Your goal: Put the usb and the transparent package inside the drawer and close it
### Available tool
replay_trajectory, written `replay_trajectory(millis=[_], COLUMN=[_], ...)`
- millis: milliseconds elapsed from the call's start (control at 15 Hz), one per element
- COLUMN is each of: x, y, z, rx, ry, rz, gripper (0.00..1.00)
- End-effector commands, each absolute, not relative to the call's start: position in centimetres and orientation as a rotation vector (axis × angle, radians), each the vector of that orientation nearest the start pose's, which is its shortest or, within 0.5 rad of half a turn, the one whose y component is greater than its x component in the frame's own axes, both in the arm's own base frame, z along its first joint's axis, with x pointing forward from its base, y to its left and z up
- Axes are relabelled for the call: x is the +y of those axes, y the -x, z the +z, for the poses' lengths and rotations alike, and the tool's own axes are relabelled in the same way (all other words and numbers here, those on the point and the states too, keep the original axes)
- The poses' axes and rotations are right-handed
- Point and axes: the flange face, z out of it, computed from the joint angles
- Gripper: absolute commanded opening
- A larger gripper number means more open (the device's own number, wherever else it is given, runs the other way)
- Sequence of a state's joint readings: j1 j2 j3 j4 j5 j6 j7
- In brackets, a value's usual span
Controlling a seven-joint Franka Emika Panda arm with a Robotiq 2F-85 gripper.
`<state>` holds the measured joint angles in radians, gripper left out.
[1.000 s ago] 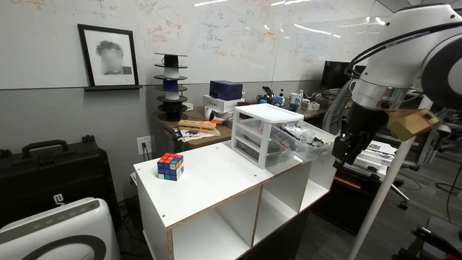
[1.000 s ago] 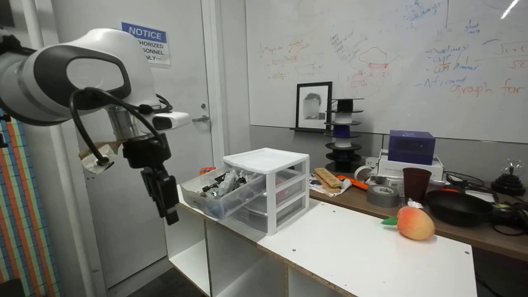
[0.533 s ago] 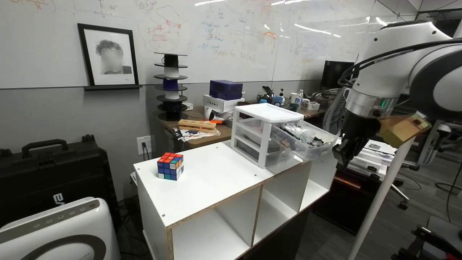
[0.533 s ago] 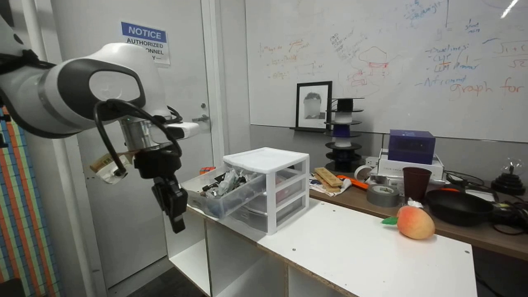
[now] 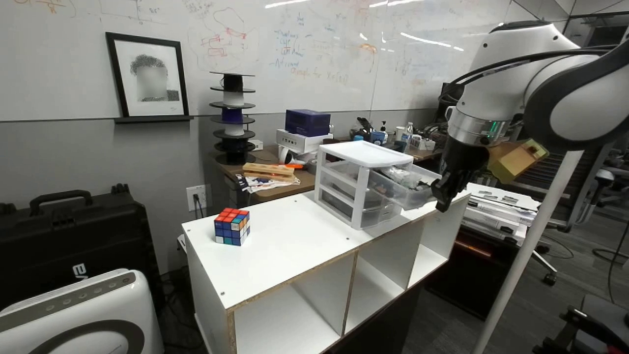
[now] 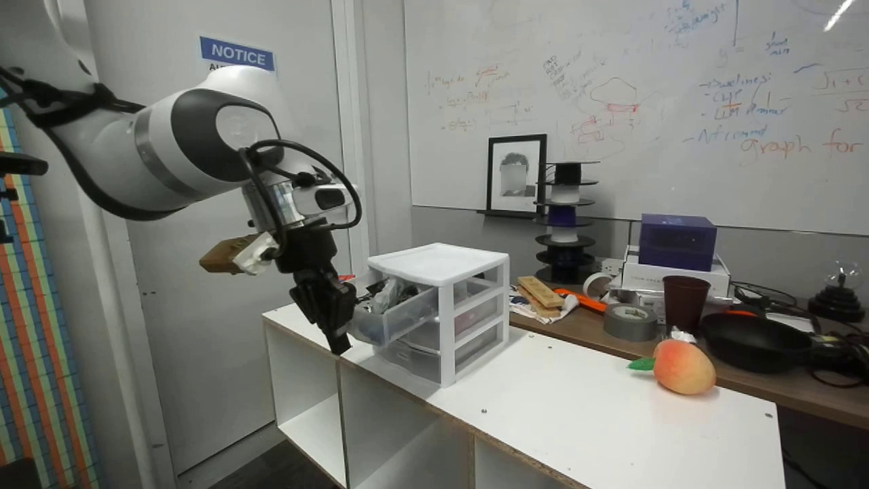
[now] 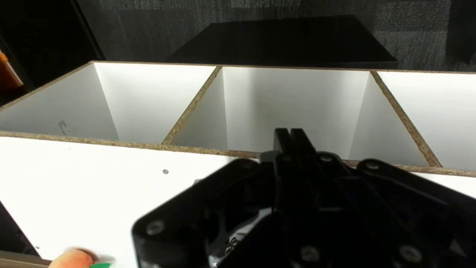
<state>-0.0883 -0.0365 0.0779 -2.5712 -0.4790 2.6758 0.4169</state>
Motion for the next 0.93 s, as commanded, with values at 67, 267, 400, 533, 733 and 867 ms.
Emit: replay_trajectory(millis=[67,267,400,533,733,867], x=[0.0,-0.6,-0.5,-0.4,-0.2,0.0], y=[-50.4,-52.8,-54.2,-55.6,-57.5,-58.3], z=[28.9,28.8,29.2,29.7,30.6,31.0], rx=[0.02,0.054,0.06,0.068,0.093,0.106], ry=[3.347,3.338,3.333,3.324,3.304,3.3], rz=[-0.408,-0.41,-0.42,-0.44,-0.467,-0.45], gripper=[0.06,0.07,0.07,0.07,0.07,0.07])
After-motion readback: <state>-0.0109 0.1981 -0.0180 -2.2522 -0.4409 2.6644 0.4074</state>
